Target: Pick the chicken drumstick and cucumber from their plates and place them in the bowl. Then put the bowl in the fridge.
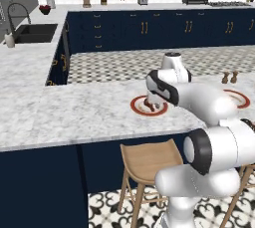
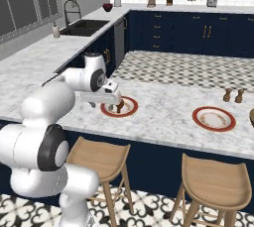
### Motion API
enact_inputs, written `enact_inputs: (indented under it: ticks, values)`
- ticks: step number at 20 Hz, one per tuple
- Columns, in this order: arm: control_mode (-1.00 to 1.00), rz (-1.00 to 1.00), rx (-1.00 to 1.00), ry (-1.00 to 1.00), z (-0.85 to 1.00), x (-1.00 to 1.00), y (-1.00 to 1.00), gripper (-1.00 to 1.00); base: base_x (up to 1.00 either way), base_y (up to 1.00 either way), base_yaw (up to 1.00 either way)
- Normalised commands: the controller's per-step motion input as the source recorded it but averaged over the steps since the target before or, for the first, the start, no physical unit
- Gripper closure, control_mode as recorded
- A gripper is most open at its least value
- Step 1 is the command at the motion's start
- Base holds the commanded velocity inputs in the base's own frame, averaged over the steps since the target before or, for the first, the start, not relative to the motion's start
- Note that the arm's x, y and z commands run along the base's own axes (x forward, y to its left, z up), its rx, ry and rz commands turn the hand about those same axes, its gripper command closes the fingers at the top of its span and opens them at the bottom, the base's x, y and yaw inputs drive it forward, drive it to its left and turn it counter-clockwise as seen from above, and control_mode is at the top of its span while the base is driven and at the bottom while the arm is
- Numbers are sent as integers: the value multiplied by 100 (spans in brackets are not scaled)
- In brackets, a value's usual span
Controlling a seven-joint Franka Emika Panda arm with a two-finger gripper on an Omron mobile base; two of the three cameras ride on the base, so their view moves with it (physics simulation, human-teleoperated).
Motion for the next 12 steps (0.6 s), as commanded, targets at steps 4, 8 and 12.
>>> enact_inputs:
  ticks: [4, 8, 12]
  values:
    - [-100, 5, 0, 13, -49, 100, 3, -100, 0, 0, 0]
    - [-100, 7, 0, 6, -54, 88, 0, -100, 0, 0, 0]
    - [-100, 9, 0, 0, -45, 60, -11, -100, 0, 0, 0]
